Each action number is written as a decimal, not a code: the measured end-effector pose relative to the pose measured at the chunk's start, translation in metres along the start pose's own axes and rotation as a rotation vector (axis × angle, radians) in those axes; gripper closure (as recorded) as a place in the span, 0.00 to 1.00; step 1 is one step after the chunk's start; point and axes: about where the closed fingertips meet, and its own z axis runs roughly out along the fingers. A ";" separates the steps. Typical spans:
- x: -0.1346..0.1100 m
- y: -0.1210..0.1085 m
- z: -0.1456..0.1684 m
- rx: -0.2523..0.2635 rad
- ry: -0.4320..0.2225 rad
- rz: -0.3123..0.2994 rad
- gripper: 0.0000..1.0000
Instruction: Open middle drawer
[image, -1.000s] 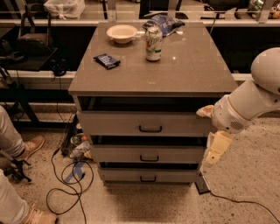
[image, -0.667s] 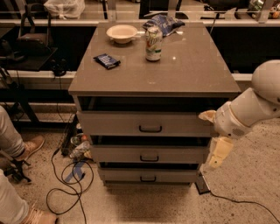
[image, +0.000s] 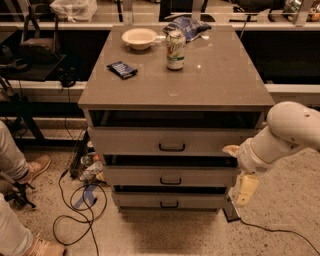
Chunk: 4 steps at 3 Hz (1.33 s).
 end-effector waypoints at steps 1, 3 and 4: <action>0.023 0.000 0.045 -0.031 0.021 0.013 0.00; 0.032 -0.006 0.068 -0.009 0.068 0.029 0.00; 0.061 -0.025 0.126 0.055 0.168 0.049 0.00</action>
Offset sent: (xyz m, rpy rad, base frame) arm 0.0021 -0.0043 -0.0439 -0.0197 0.0290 -0.0012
